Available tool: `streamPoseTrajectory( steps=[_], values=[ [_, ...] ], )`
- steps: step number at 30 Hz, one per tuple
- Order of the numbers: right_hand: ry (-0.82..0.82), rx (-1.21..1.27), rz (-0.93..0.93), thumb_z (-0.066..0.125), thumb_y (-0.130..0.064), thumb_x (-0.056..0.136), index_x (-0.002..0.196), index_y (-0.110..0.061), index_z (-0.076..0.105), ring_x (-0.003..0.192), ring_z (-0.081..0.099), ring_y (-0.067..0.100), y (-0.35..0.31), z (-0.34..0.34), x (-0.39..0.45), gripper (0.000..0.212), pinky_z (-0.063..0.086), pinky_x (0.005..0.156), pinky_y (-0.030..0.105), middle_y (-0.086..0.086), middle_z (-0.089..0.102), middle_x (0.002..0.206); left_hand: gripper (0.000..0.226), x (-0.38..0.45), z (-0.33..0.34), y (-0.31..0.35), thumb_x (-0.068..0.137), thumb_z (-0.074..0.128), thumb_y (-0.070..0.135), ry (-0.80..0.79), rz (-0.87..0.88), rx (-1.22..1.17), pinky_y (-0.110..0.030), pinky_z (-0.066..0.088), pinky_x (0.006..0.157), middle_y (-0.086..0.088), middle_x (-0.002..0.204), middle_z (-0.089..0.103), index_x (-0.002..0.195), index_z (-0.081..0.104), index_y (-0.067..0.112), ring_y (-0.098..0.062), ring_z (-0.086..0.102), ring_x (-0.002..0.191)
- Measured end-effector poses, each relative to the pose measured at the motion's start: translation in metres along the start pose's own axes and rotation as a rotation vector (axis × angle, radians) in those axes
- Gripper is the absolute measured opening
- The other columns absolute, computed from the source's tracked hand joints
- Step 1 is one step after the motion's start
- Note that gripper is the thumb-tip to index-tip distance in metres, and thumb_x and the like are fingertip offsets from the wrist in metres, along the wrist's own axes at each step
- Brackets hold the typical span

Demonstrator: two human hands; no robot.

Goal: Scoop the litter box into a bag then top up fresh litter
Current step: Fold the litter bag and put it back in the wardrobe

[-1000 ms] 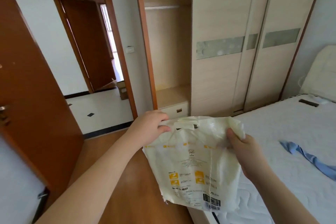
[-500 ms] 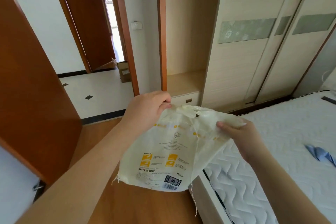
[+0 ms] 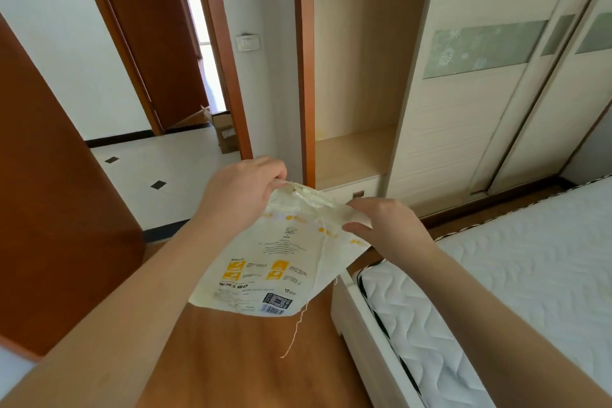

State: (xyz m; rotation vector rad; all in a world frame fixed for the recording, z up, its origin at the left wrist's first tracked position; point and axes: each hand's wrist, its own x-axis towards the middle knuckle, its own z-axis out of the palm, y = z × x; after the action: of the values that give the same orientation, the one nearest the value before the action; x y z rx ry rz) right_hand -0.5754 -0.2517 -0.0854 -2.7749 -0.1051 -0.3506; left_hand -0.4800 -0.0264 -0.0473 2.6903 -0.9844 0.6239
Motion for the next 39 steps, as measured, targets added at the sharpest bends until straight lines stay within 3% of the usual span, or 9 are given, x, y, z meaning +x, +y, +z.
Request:
streamPoseTrajectory(
  steps=[3,6,11,16,19,23,29,32,39],
  values=[
    [-0.010,-0.095,-0.019,0.048,-0.034,0.099,0.095,-0.023,0.057,0.075,0.053,0.015,0.023,0.015,0.051,0.015,0.031,0.061,0.021,-0.008,0.056,0.078,0.016,0.038,0.029,-0.026,0.100,0.049,0.031,-0.032,0.006,0.011,-0.029,0.043,0.063,0.011,0.087,0.060,0.093,0.063,0.027,-0.013,0.055,0.077],
    [-0.019,-0.130,0.007,0.047,-0.036,0.099,0.083,-0.027,0.048,0.071,0.052,0.015,0.045,0.019,0.101,0.018,0.027,0.051,0.019,-0.008,0.052,0.075,0.018,0.082,0.052,-0.050,0.100,0.047,0.034,-0.096,-0.013,0.018,-0.033,0.046,0.066,0.011,0.089,0.061,0.095,0.064,0.028,-0.014,0.057,0.079],
    [-0.057,-0.185,0.036,0.048,-0.034,0.098,0.090,-0.022,0.061,0.074,0.056,0.018,0.078,0.020,0.170,0.019,0.033,0.054,0.023,-0.004,0.059,0.077,0.020,0.152,0.084,-0.078,0.100,0.043,0.036,-0.284,0.062,0.034,-0.031,0.045,0.070,0.012,0.094,0.062,0.100,0.063,0.032,-0.012,0.058,0.087],
    [-0.093,-0.185,0.121,0.052,-0.032,0.096,0.083,-0.024,0.059,0.071,0.049,0.017,0.111,0.021,0.223,0.017,0.030,0.053,0.027,-0.014,0.041,0.061,0.018,0.212,0.120,-0.093,0.099,0.047,0.033,-0.321,0.111,0.011,-0.033,0.047,0.069,0.011,0.090,0.061,0.095,0.063,0.026,-0.014,0.058,0.085],
    [-0.109,-0.198,0.171,0.054,-0.034,0.095,0.083,-0.026,0.059,0.072,0.048,0.016,0.130,0.030,0.256,0.016,0.035,0.059,0.028,-0.015,0.041,0.062,0.016,0.254,0.148,-0.100,0.099,0.049,0.030,-0.327,0.151,-0.022,-0.032,0.043,0.068,0.012,0.085,0.056,0.094,0.062,0.022,-0.013,0.055,0.082],
    [-0.118,-0.219,0.259,0.057,-0.037,0.093,0.096,-0.028,0.068,0.085,0.063,0.019,0.155,0.044,0.302,0.015,0.043,0.065,0.027,-0.008,0.065,0.087,0.018,0.315,0.195,-0.105,0.099,0.051,0.030,-0.362,0.260,-0.087,-0.037,0.049,0.075,0.007,0.095,0.064,0.096,0.063,0.017,-0.016,0.058,0.087],
    [-0.102,-0.223,0.473,0.060,-0.037,0.091,0.101,-0.033,0.069,0.081,0.060,0.015,0.189,0.050,0.359,0.014,0.041,0.064,0.025,-0.011,0.068,0.090,0.019,0.400,0.247,-0.122,0.098,0.053,0.030,-0.336,0.394,-0.199,-0.030,0.039,0.064,0.013,0.073,0.048,0.081,0.053,0.021,-0.014,0.049,0.076],
    [-0.077,-0.240,0.589,0.060,-0.034,0.090,0.100,-0.037,0.070,0.084,0.063,0.015,0.200,0.047,0.378,0.014,0.050,0.068,0.027,-0.009,0.071,0.096,0.012,0.436,0.261,-0.122,0.096,0.056,0.027,-0.330,0.474,-0.304,-0.029,0.039,0.064,0.013,0.079,0.052,0.086,0.059,0.022,-0.014,0.052,0.079],
    [0.006,-0.295,0.740,0.054,-0.041,0.092,0.087,-0.032,0.069,0.074,0.064,0.017,0.222,0.026,0.416,0.018,0.056,0.067,0.034,-0.006,0.068,0.082,0.012,0.518,0.283,-0.115,0.092,0.056,0.024,-0.351,0.409,-0.487,-0.037,0.050,0.072,0.006,0.084,0.065,0.081,0.060,0.024,-0.020,0.058,0.080]
  ],
)
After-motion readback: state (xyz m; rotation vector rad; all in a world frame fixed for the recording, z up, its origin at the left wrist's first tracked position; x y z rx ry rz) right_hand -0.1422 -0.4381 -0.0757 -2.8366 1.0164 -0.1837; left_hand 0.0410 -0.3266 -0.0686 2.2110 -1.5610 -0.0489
